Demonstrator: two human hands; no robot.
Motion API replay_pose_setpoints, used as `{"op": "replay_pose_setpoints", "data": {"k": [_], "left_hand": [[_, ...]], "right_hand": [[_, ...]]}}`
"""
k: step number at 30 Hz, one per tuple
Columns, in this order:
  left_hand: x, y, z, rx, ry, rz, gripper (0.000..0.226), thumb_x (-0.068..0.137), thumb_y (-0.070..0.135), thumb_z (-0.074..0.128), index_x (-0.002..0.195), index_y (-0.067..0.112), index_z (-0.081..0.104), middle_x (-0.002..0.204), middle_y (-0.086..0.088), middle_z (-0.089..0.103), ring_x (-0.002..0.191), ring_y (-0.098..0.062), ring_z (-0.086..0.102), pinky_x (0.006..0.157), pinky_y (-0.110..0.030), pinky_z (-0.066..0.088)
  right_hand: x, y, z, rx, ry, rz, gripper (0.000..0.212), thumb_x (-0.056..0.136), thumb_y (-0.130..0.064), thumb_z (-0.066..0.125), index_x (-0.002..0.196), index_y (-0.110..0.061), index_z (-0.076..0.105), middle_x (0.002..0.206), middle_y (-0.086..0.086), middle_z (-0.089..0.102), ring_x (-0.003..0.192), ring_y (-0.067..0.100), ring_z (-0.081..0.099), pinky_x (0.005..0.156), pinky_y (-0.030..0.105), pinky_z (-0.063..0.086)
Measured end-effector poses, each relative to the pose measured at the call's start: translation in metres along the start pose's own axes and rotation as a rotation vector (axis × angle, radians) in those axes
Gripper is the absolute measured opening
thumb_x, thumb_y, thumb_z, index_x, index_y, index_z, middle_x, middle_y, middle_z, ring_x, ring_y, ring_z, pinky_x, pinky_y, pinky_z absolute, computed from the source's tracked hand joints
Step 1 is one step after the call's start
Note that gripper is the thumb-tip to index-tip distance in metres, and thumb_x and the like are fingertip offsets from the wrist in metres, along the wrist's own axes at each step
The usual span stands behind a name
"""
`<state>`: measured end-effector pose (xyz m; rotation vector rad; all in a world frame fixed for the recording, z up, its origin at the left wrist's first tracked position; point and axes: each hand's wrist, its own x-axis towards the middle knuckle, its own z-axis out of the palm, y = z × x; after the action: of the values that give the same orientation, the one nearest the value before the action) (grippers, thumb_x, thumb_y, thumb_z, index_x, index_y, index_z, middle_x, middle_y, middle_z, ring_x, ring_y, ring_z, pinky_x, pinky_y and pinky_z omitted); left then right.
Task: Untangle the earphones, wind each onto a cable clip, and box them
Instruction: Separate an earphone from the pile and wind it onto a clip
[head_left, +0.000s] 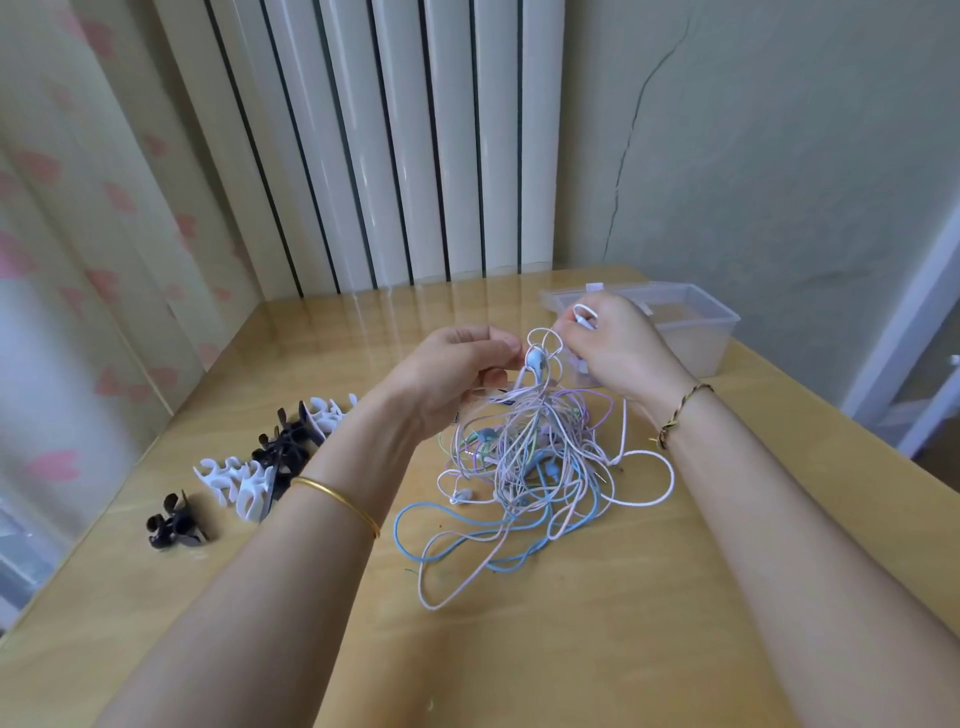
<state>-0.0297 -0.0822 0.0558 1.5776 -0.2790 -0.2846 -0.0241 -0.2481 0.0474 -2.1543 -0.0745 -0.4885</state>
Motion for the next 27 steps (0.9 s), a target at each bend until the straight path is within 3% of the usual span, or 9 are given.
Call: {"op": "replay_pose_setpoints", "data": {"k": [6, 11, 14, 17, 23, 27], "left_hand": [[0.000, -0.003, 0.001, 0.039, -0.043, 0.025, 0.006, 0.086, 0.008, 0.063, 0.080, 0.009, 0.064, 0.059, 0.008, 0.063, 0.054, -0.006, 0.042, 0.055, -0.018, 0.031], [0.002, 0.000, -0.001, -0.080, -0.035, -0.080, 0.019, 0.087, 0.000, 0.056, 0.075, 0.009, 0.066, 0.073, -0.006, 0.058, 0.062, -0.013, 0.044, 0.061, -0.024, 0.033], [0.002, -0.001, 0.000, -0.152, -0.047, -0.163, 0.030, 0.088, 0.004, 0.050, 0.068, 0.014, 0.069, 0.074, -0.004, 0.056, 0.064, -0.013, 0.044, 0.058, -0.023, 0.032], [0.001, -0.001, 0.003, -0.149, -0.033, -0.200, 0.024, 0.090, 0.009, 0.049, 0.072, 0.016, 0.064, 0.070, 0.002, 0.049, 0.060, -0.008, 0.041, 0.051, -0.017, 0.033], [-0.001, 0.001, 0.003, -0.247, -0.034, -0.181, 0.020, 0.091, 0.003, 0.051, 0.078, 0.014, 0.062, 0.066, -0.002, 0.057, 0.055, -0.009, 0.049, 0.050, -0.018, 0.044], [-0.001, 0.004, 0.002, -0.285, -0.049, -0.220, 0.011, 0.094, 0.015, 0.048, 0.086, 0.016, 0.056, 0.059, 0.004, 0.054, 0.054, -0.008, 0.039, 0.052, -0.019, 0.035]], "right_hand": [[0.000, -0.004, 0.002, -0.012, 0.017, -0.027, 0.018, 0.091, -0.014, 0.050, 0.083, -0.001, 0.058, 0.063, 0.003, 0.050, 0.065, 0.023, 0.047, 0.060, 0.031, 0.038], [-0.002, -0.001, 0.003, -0.053, 0.006, -0.009, 0.015, 0.091, -0.015, 0.048, 0.083, -0.006, 0.058, 0.070, 0.004, 0.053, 0.067, 0.024, 0.050, 0.062, 0.031, 0.041], [-0.005, -0.005, 0.005, -0.109, 0.012, -0.010, 0.015, 0.091, -0.013, 0.048, 0.083, -0.006, 0.057, 0.077, 0.010, 0.058, 0.071, 0.024, 0.050, 0.061, 0.029, 0.037], [-0.010, -0.010, 0.006, -0.184, 0.046, -0.062, 0.019, 0.091, -0.010, 0.046, 0.087, 0.003, 0.059, 0.087, 0.021, 0.063, 0.074, 0.027, 0.050, 0.064, 0.034, 0.040], [-0.014, -0.011, 0.011, -0.208, 0.080, -0.089, 0.014, 0.092, -0.012, 0.046, 0.092, -0.006, 0.059, 0.087, 0.009, 0.061, 0.078, 0.024, 0.052, 0.067, 0.034, 0.040], [-0.013, -0.010, 0.011, -0.086, 0.110, -0.064, 0.009, 0.092, -0.013, 0.049, 0.087, -0.012, 0.056, 0.084, 0.004, 0.059, 0.076, 0.020, 0.050, 0.058, 0.028, 0.029]]}}
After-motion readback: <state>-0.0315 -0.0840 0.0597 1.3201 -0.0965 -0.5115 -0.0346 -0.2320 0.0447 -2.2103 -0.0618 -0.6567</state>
